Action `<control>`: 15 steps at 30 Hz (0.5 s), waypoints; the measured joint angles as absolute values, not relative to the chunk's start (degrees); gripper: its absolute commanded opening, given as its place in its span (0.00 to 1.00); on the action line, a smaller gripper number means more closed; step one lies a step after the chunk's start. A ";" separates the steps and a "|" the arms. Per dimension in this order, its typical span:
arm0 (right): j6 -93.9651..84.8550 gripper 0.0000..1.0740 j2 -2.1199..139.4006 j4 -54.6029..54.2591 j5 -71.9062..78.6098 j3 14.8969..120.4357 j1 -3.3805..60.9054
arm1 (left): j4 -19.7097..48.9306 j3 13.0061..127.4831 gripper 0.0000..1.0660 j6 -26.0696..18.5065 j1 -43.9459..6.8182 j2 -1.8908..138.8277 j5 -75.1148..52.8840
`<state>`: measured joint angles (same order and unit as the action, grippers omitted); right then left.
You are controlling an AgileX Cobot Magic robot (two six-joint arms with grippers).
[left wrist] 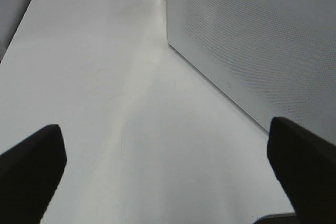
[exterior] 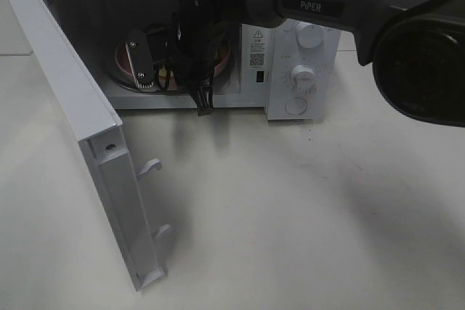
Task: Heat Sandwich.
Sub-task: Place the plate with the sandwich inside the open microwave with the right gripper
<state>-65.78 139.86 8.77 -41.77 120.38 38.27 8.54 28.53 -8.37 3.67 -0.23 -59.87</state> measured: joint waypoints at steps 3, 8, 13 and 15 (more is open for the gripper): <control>-64.86 0.30 139.86 8.77 -41.42 120.44 38.27 | 8.54 28.53 0.95 -8.37 3.67 -0.23 -59.87; -60.96 0.51 139.86 8.82 -40.39 120.49 38.27 | 8.54 28.53 0.95 -8.37 3.67 -0.23 -59.87; -59.19 0.69 139.86 8.82 -40.39 120.49 38.27 | 8.54 28.53 0.95 -8.37 3.67 -0.23 -59.87; -58.73 0.73 139.86 8.82 -40.39 120.49 38.27 | 8.54 28.53 0.95 -8.37 3.67 -0.23 -59.87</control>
